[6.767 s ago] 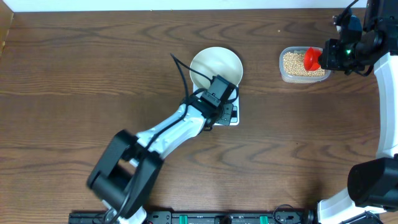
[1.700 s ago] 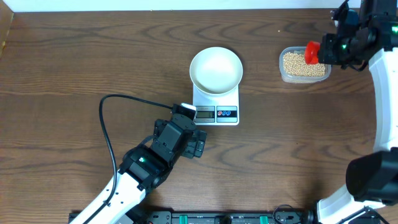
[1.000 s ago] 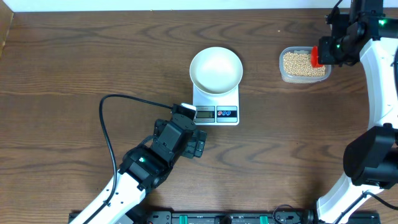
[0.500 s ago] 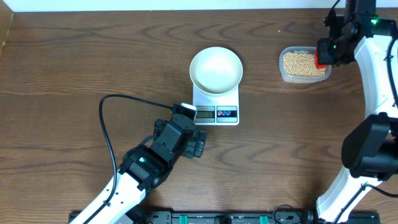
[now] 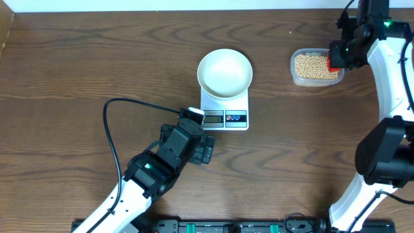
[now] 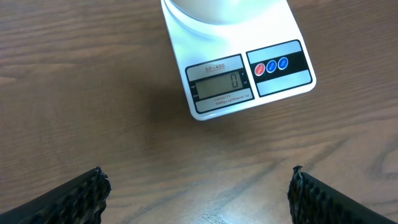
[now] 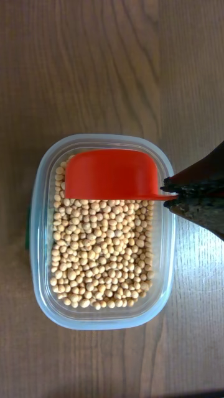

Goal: Scoop item into bowl and weigh 50g on scale
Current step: 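Lower the scoop into the soybeans with the right gripper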

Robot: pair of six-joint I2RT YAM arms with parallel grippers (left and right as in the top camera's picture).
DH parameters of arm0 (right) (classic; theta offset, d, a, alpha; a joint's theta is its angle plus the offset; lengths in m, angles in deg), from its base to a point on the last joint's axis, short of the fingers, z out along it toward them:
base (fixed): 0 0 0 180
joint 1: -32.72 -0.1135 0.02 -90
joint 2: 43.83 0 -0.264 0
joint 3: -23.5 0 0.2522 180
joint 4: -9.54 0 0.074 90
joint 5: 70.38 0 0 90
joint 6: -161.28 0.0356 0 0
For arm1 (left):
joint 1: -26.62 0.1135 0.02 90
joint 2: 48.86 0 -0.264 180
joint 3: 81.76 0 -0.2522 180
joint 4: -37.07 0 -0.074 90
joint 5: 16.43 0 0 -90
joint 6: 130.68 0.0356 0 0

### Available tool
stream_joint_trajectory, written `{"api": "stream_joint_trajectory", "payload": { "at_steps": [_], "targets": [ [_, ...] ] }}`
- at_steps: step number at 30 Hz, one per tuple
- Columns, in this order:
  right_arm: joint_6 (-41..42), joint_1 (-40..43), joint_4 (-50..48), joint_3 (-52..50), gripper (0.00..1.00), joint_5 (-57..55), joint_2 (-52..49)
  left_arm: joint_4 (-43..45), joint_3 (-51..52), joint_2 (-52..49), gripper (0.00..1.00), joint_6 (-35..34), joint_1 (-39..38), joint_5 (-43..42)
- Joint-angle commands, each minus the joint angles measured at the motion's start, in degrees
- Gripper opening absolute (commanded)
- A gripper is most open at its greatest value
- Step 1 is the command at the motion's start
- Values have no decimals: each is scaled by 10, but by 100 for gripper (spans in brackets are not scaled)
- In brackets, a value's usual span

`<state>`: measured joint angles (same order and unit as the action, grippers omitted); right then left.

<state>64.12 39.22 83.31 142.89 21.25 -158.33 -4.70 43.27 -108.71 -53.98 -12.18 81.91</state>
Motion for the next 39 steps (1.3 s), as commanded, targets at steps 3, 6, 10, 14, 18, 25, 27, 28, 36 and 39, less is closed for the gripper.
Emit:
{"api": "stream_joint_trajectory", "payload": {
  "at_steps": [3,6,10,14,18,25,27,28,36,39],
  "targets": [
    [-7,2,-3,-5,1,5,-11,2,-1,0,94,-1,-2,12],
    [-7,2,-4,-6,1,5,-17,2,-1,0,94,-1,-2,12],
    [-7,2,-5,-7,1,17,-25,1,-1,0,94,-1,-2,12],
    [-7,2,-4,-7,1,37,-35,2,-1,0,94,-1,-2,12],
    [-6,2,-4,-8,1,58,-43,2,-1,0,94,-1,-2,12],
    [6,2,3,-9,1,108,-58,2,-1,0,94,-1,-2,12],
    [15,3,6,-9,1,110,-68,2,-1,0,94,-1,-2,12],
    [18,3,7,-9,1,111,-75,2,-1,0,94,-1,-2,12],
    [20,19,12,-9,1,213,-99,1,-1,0,94,-1,-2,12],
    [20,33,16,-9,1,249,-99,2,-1,0,94,-1,-2,12]
  ]
}}
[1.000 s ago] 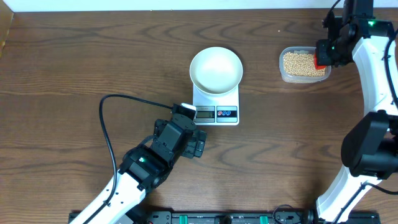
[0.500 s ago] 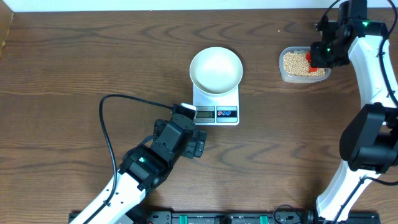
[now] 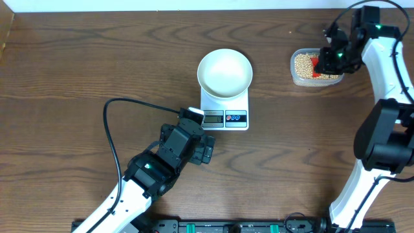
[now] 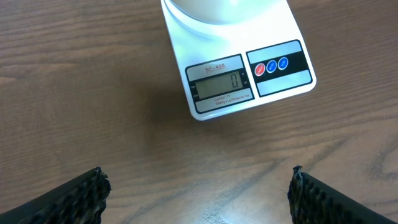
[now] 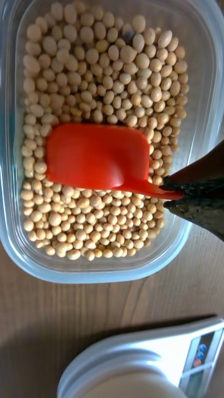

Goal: Scoop item into bowl and weigh 50g on scale
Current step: 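Lower the scoop into the soybeans with the right gripper, then scoop soybeans and lift the filled scoop with the right gripper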

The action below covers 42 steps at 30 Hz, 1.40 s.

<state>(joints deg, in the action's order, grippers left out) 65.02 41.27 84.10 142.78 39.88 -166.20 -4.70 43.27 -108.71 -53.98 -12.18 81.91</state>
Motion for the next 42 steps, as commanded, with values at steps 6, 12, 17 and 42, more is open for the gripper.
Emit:
{"api": "stream_joint_trajectory", "payload": {
  "at_steps": [6,12,17,42],
  "targets": [
    [11,51,24,-12,1,136,-22,1,-1,0,94,-1,-2,12],
    [11,68,21,-38,1,148,-22,1,-1,0,94,-1,-2,12],
    [22,68,3,-66,1,154,-25,1,-1,0,94,-1,-2,12],
    [-1,133,-32,-96,1,328,-25,1,-1,0,94,-1,-2,12]
  ]
}}
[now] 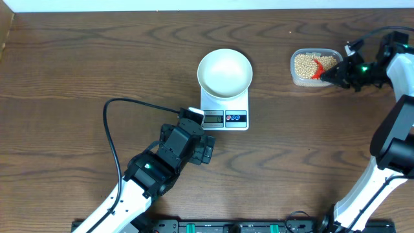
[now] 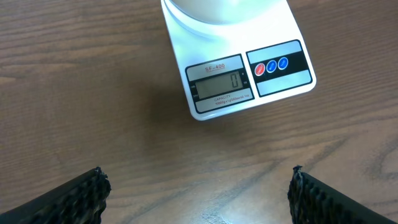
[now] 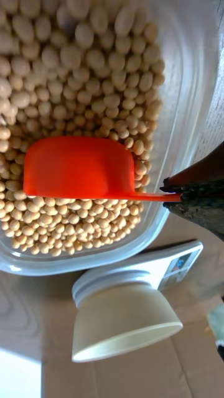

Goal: Scoop item into bowl and weigh 50g on scale
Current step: 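Scoop soybeans and lift the filled scoop with the right gripper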

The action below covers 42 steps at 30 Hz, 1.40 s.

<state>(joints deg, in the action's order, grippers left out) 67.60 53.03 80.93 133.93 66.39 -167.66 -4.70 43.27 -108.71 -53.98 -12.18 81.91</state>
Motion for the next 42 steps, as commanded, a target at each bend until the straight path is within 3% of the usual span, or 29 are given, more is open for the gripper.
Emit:
{"api": "stream_joint_trajectory", "payload": {
  "at_steps": [1,21,42],
  "targets": [
    [-29,20,-2,-9,1,67,-10,1,-1,0,94,-1,-2,12],
    [-24,73,-110,-95,1,249,-10,1,-1,0,94,-1,-2,12],
    [-21,96,-105,-95,1,369,-10,1,-1,0,94,-1,-2,12]
  ]
}}
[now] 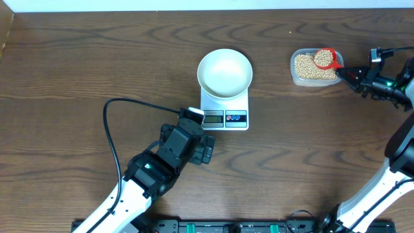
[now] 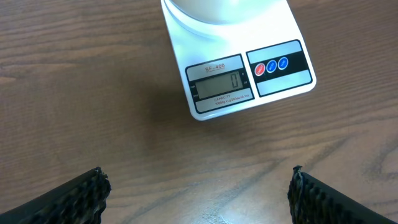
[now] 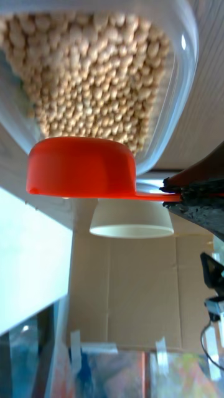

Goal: Scoop item into bowl and weigh 50g on scale
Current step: 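Scoop soybeans and lift the filled scoop with the right gripper, then carry the filled red scoop over the white bowl with the right gripper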

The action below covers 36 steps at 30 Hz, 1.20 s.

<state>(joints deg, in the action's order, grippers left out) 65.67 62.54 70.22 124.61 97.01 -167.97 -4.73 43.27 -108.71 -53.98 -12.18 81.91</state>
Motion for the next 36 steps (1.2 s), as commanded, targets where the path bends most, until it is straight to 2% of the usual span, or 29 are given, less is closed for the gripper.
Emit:
{"api": "stream_joint_trajectory", "payload": {
  "at_steps": [1,14,36],
  "targets": [
    [5,0,2,-2,1,70,-7,2,-1,0,94,-1,-2,12],
    [39,-60,-13,9,1,107,-7,2,-1,0,94,-1,-2,12],
    [103,-252,-13,105,1,104,-6,2,-1,0,94,-1,-2,12]
  ]
}}
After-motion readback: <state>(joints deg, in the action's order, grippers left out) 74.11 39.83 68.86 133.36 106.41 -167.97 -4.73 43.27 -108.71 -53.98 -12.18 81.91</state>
